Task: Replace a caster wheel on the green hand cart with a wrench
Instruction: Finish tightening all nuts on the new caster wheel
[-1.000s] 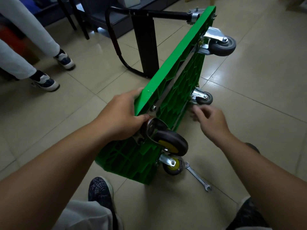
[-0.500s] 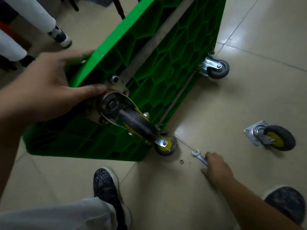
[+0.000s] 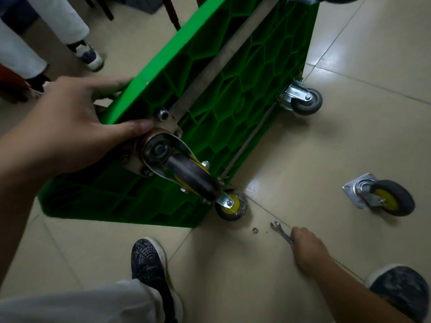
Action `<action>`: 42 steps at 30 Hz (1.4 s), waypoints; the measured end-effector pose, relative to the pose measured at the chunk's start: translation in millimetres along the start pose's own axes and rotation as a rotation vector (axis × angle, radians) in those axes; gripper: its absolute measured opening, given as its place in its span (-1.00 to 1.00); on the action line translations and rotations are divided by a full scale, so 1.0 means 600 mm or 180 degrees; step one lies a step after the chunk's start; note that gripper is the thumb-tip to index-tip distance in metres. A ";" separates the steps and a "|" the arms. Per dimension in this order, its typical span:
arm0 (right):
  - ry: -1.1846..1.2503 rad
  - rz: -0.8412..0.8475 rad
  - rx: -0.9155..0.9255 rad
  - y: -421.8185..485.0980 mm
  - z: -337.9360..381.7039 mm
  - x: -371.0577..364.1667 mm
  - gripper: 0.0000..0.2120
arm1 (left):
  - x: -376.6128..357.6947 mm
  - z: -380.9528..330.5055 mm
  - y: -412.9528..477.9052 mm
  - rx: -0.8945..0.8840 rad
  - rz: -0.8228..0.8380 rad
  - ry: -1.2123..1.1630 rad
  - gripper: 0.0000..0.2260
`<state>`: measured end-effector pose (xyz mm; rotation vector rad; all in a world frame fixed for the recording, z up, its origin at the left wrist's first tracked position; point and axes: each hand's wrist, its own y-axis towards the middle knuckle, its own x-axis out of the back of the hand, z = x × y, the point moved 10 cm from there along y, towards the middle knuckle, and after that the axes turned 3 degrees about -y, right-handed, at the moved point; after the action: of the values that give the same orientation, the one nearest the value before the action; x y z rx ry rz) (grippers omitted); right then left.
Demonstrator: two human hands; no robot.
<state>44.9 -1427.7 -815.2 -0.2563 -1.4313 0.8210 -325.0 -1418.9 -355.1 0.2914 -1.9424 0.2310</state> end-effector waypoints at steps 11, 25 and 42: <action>0.0864 -0.1157 0.1564 -0.088 0.116 0.365 -0.93 | 0.005 0.011 -0.042 -0.0309 0.0219 -0.0515 -0.44; -0.0607 -0.3235 0.3327 -0.324 0.425 0.656 -0.81 | 0.037 0.091 -0.069 -0.0288 0.0132 -0.0417 -0.41; -0.0786 -0.3279 0.3488 -0.293 0.519 0.674 -0.75 | 0.035 0.094 -0.073 -0.0331 -0.0001 -0.0199 -0.37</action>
<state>-215.4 -1392.5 -343.8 1.3409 -0.9278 0.6350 -368.8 -1479.1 -355.9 0.2328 -2.0086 0.1214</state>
